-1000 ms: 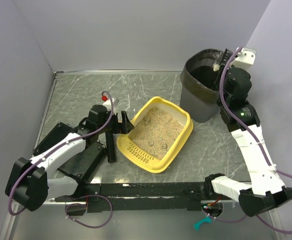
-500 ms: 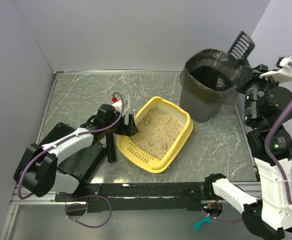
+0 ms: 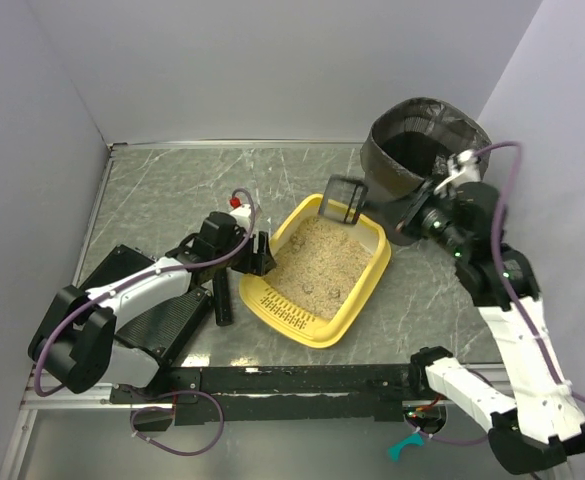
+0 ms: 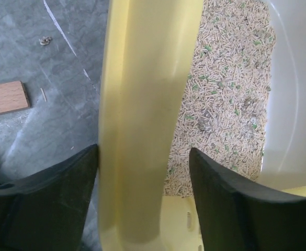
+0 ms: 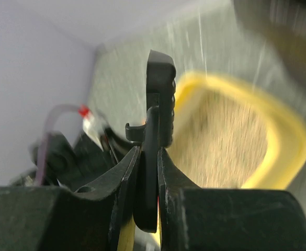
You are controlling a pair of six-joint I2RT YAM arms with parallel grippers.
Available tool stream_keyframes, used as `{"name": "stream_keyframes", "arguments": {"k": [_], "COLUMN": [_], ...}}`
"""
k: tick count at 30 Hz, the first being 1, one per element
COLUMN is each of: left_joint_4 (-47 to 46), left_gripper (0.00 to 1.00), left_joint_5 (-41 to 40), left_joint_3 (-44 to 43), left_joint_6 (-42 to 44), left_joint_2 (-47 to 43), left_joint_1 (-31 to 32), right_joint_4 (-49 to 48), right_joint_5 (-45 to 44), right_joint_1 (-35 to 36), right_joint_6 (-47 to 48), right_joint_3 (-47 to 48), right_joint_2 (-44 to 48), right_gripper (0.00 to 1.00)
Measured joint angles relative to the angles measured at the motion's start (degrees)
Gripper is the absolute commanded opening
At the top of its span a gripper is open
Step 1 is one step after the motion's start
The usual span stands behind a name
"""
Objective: Clean the litter box
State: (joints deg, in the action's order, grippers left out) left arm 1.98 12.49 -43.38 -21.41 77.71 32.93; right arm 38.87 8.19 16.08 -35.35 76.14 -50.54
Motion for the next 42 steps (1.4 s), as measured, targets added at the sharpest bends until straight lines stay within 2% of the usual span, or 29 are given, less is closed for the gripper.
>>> {"name": "stream_keyframes", "arguments": {"k": [6,9,13,15,19,22,25,29,35,38,41,42], "left_joint_4": [0.0,1.4,4.7,5.5,6.5,6.4,6.5,6.2,5.7,5.8,5.6,5.3], "left_gripper": [0.68,0.68,0.67,0.68,0.70,0.79,0.88,0.92,0.86,0.76,0.60,0.51], "left_joint_5": [-3.9,-8.3,-14.3,-16.3,-18.1,-18.4,-18.8,-19.9,-21.0,-21.1,-20.7,-20.3], "left_joint_3": [1.0,1.8,2.4,3.3,4.7,4.7,4.7,3.5,-2.6,-2.9,-2.5,-2.2], "left_joint_6": [-1.0,-3.5,-8.1,-10.0,-12.5,-13.2,-13.3,-12.5,-10.5,-9.9,-9.5,-9.3], "left_joint_2": [-0.9,-2.6,-5.0,-6.6,-9.4,-10.2,-10.3,-8.7,0.1,2.7,3.7,3.7], "left_joint_1": [2.7,5.9,11.3,13.2,14.4,14.7,14.8,14.8,14.8,14.8,14.8,14.8], "right_joint_4": [4.3,7.7,11.0,11.5,12.7,12.9,11.8,6.8,-3.7,-7.2,-11.9,-13.6], "right_joint_5": [1.9,-1.0,-9.4,-13.0,-19.4,-22.1,-22.7,-21.8,-20.3,-19.6,-19.3,-19.2], "right_joint_1": [5.9,11.4,20.3,22.3,22.5,22.1,21.6,19.3,17.8,17.6,17.6,17.6], "right_joint_6": [-7.4,-9.2,-11.9,-13.4,-15.9,-17.5,-19.3,-22.7,-28.1,-29.8,-31.3,-31.8], "right_joint_3": [-12.2,-12.4,-10.5,-10.3,-10.3,-10.3,-10.9,-15.2,-23.9,-26.4,-29.1,-30.1], "right_joint_2": [1.0,-0.6,-6.7,-10.2,-15.5,-17.9,-19.0,-18.9,-16.5,-15.9,-16.0,-16.0], "right_gripper": [0.00,0.00,0.00,0.00,0.00,0.00,0.00,0.00,0.00,0.00,0.00,0.00]}}
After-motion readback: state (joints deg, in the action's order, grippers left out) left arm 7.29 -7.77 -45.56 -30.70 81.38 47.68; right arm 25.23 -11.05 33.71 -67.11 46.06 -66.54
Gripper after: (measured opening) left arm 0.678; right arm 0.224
